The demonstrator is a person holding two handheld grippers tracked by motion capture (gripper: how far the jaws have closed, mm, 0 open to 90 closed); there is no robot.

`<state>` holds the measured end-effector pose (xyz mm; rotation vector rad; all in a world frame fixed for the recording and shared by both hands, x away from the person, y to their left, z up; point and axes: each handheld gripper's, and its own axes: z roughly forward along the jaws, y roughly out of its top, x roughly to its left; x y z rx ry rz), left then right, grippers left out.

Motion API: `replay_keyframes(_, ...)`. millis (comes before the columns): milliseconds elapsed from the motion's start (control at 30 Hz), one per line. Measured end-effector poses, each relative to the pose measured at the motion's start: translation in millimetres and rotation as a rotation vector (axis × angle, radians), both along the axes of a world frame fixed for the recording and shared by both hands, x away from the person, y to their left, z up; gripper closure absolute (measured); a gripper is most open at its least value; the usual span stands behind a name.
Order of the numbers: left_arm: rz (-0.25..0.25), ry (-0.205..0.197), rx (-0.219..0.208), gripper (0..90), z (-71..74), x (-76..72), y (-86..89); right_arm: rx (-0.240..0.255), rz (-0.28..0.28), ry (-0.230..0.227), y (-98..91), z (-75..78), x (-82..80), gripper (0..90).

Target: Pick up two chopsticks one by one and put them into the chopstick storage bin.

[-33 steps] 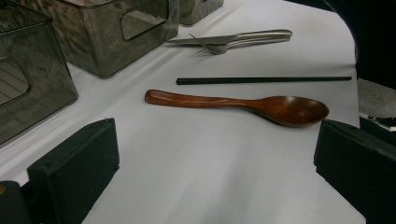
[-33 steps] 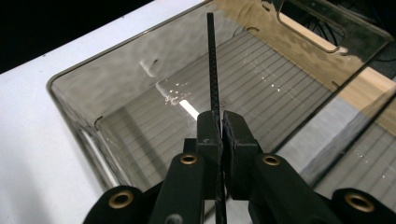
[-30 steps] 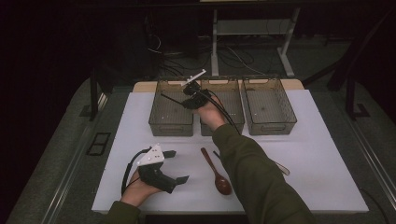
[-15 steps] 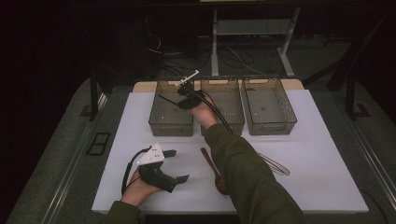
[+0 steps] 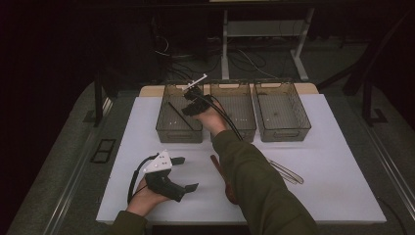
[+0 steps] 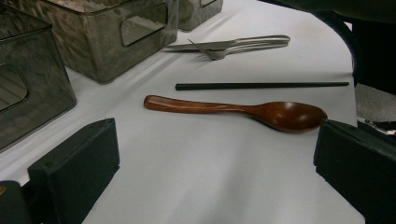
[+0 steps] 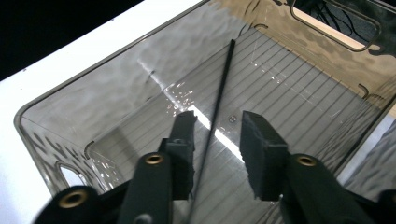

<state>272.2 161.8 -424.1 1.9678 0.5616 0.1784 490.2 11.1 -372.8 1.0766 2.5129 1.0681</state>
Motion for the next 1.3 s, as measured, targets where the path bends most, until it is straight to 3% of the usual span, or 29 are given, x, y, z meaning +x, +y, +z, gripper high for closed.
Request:
replay_keyframes(233, 0.001, -0.002, 0.003, 0.0, -0.1, 0.4, 1.2, 0.046, 0.011, 0.003, -9.6, 9.1, -5.6, 51.9)
replay_keyframes(433, 0.004, -0.003, 0.008, 0.0, -0.3, 0.6, 1.8, 0.103, 0.036, -0.001, -28.9, 21.6, -16.8, 40.6)
replay_keyframes(567, 0.003, 0.001, 0.018, 0.0, -0.8, 0.3, 1.0, 0.091, 0.056, 0.012, -42.2, 25.5, -26.9, 32.8)
replay_keyframes(667, 0.005, 0.002, 0.014, 0.0, -1.1, 0.0, 0.2, 0.103, 0.09, 0.006, -55.1, 27.8, -35.1, 36.1)
replay_keyframes(900, 0.006, 0.003, 0.015, 0.0, -1.6, -0.2, 0.0, 0.103, 0.085, -0.039, -84.5, 31.1, -54.3, 41.7)
replay_keyframes(1100, 0.006, 0.005, 0.021, 0.0, -1.9, -0.7, -0.3, 0.108, 0.081, -0.049, -107.1, 35.2, -73.0, 50.1)
replay_keyframes(1300, 0.008, 0.006, 0.022, 0.0, -1.8, -0.9, -0.1, 0.119, 0.111, -0.084, -128.1, 35.1, -93.4, 55.8)
